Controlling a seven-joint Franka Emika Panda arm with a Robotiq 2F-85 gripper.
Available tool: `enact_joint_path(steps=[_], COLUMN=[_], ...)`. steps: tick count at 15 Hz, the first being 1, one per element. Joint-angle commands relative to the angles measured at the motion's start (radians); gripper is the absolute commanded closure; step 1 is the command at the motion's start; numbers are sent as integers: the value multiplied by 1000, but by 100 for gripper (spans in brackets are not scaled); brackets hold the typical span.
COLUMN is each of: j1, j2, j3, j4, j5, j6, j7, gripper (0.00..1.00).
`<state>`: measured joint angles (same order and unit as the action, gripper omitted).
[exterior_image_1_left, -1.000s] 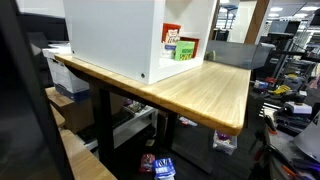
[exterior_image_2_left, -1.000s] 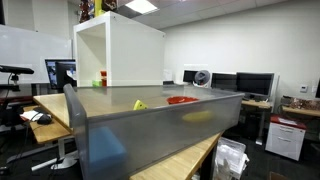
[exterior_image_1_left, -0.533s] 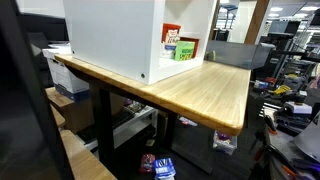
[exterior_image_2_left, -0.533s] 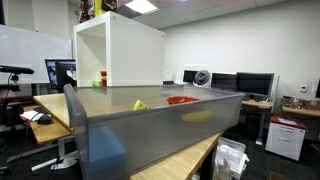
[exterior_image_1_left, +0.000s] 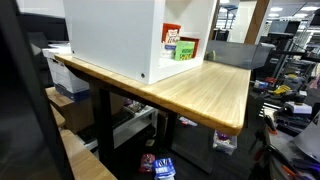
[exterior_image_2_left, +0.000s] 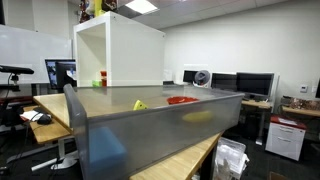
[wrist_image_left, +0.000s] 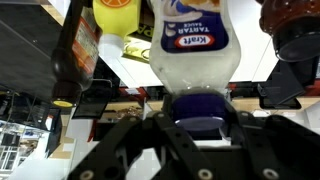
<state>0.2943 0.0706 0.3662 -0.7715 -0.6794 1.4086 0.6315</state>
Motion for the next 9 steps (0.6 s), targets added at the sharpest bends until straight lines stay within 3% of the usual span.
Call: enact_joint_path(steps=[1,6,7,9], j1=[14,16,-28,-34], j2=[19,27,30,37], j3=[6,5,-20,-27], j4=[44,54,2,-3], j5=[-38,-50,-2,-1], j6=[-10,-7,51,60], j7=[-10,-5,-10,-10], gripper=[81,81,81,81])
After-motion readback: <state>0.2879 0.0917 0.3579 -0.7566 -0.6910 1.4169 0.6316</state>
